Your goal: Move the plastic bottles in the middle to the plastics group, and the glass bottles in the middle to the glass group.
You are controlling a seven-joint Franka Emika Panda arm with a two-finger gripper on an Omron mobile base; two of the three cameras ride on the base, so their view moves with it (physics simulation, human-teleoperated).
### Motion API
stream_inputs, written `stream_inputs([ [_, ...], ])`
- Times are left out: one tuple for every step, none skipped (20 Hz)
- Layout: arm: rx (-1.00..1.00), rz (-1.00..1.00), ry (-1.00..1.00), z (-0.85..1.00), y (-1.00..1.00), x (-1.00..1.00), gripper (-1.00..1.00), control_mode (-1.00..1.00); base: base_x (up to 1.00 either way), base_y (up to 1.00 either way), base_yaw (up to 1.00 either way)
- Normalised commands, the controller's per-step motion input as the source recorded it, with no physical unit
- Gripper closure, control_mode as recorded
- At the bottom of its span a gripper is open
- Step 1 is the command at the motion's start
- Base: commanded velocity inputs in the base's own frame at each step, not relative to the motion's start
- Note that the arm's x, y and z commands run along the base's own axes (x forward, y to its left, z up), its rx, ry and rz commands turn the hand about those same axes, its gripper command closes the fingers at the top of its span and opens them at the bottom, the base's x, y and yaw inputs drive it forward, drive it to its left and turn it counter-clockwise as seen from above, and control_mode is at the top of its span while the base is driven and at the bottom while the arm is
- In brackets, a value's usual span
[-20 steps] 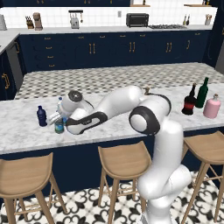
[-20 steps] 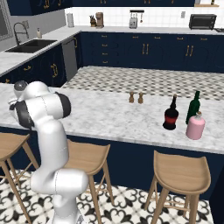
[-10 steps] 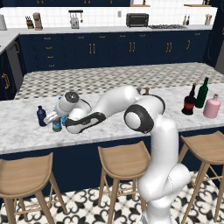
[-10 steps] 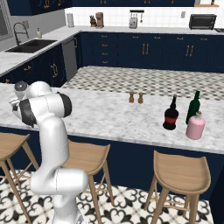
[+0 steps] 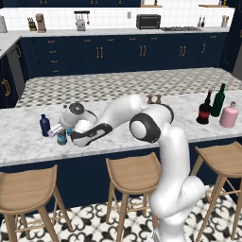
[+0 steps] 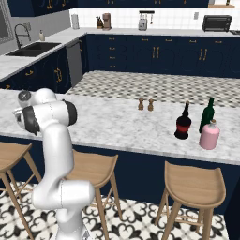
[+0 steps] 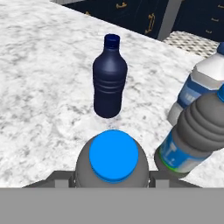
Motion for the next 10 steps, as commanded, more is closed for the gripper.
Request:
stream_inputs([
  [0.0, 0.0, 0.0, -0.3, 0.0, 0.01, 1.0, -1.0, 0.0, 0.0, 0.0],
  [0.0, 0.0, 0.0, -0.25, 0.0, 0.0, 1.0, -1.0, 0.0, 0.0, 0.0],
  [0.0, 0.0, 0.0, -0.16, 0.0, 0.01, 1.0, -1.0, 0.0, 0.0, 0.0],
  [0.0, 0.0, 0.0, -0.1, 0.04, 0.04, 1.0, -1.0, 0.0, 0.0, 0.0],
  [0.0, 0.0, 0.0, 0.0, 0.09, 0.16, 1.0, -1.0, 0.0, 0.0, 0.0],
  [0.0, 0.0, 0.0, 0.0, 0.14, 0.26, 1.0, -1.0, 0.0, 0.0, 0.0],
  [0.0, 0.0, 0.0, 0.0, 0.18, 0.34, 1.0, -1.0, 0.0, 0.0, 0.0],
  [0.0, 0.0, 0.0, 0.0, 0.22, 0.35, 1.0, -1.0, 0.0, 0.0, 0.0],
  [0.0, 0.0, 0.0, 0.0, 0.24, 0.35, 1.0, -1.0, 0.0, 0.0, 0.0],
  [0.0, 0.0, 0.0, 0.0, 0.26, 0.36, 1.0, -1.0, 0.0, 0.0, 0.0],
])
